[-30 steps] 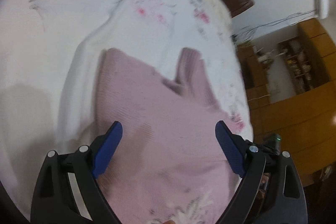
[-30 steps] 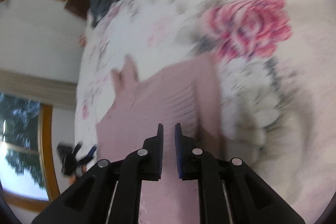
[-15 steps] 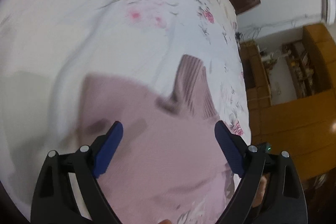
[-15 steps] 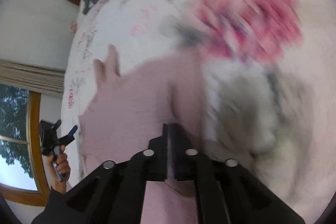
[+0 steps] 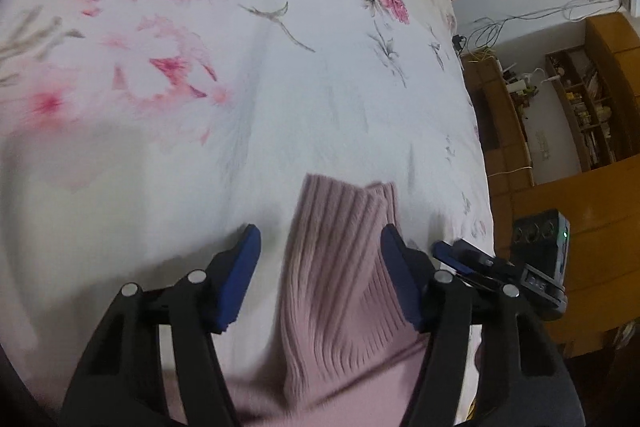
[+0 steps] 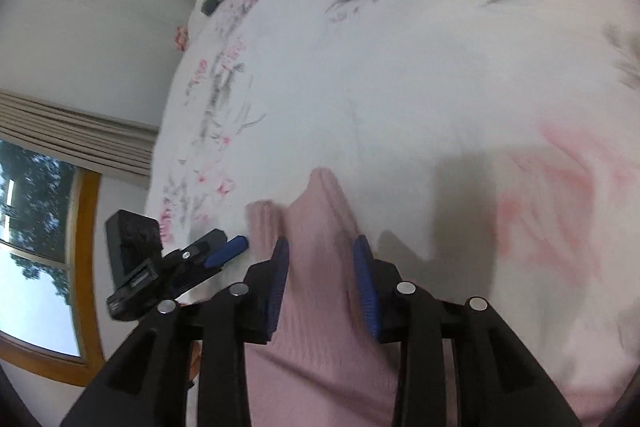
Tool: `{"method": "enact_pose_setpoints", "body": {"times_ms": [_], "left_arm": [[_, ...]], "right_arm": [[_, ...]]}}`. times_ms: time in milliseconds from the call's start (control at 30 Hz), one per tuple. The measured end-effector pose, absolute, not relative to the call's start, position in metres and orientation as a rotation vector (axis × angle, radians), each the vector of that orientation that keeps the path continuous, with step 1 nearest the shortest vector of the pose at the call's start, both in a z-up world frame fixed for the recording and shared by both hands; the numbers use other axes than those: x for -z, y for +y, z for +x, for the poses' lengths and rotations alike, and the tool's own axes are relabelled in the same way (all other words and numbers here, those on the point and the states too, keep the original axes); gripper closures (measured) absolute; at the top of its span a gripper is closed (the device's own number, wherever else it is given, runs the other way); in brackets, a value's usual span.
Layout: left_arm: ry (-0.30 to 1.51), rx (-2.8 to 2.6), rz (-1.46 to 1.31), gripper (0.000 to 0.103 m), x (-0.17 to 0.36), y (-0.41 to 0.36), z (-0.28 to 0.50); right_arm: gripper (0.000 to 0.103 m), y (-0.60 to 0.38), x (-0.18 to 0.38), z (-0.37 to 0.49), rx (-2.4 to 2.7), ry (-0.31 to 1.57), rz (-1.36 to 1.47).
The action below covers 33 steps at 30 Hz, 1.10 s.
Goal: Fold small clothes
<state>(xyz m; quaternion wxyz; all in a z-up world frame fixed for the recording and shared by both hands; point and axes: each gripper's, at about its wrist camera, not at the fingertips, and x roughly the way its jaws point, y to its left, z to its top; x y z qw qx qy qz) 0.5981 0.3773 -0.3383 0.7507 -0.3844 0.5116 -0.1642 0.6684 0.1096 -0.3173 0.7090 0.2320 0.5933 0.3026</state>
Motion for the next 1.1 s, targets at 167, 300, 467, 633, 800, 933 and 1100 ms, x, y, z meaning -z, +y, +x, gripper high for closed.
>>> {"method": "enact_pose_setpoints", "body": {"times_ms": [167,300,467,633,800,933,1100], "left_arm": [[1.102,0.412,-0.837,0.043,0.349,0.368,0.611],[1.088,0.410,-0.850,0.053,0.353,0.365,0.616],[1.048,0.404,-0.831,0.088,0.338,0.364,0.607],[0.970,0.411,-0.823,0.090,0.299,0.370,0.585],[0.909,0.470,-0.765,0.090,0.245,0.364,0.545],[0.900,0.488,-0.649,0.090,0.212,0.350,0.499],[0.961,0.495,-0.550,0.089,0.210,0.336,0.435]], "right_arm": [[0.068,0.138,0.339,0.688,-0.672,1.327,0.450],[0.073,0.145,0.347,0.693,-0.677,1.337,0.432],[0.093,0.139,0.332,0.689,-0.667,1.275,0.431],[0.094,0.114,0.299,0.669,-0.680,1.198,0.461],[0.094,0.098,0.249,0.630,-0.757,1.118,0.463],[0.094,0.085,0.215,0.578,-0.808,1.070,0.416],[0.094,0.074,0.209,0.510,-0.805,1.080,0.310]]}}
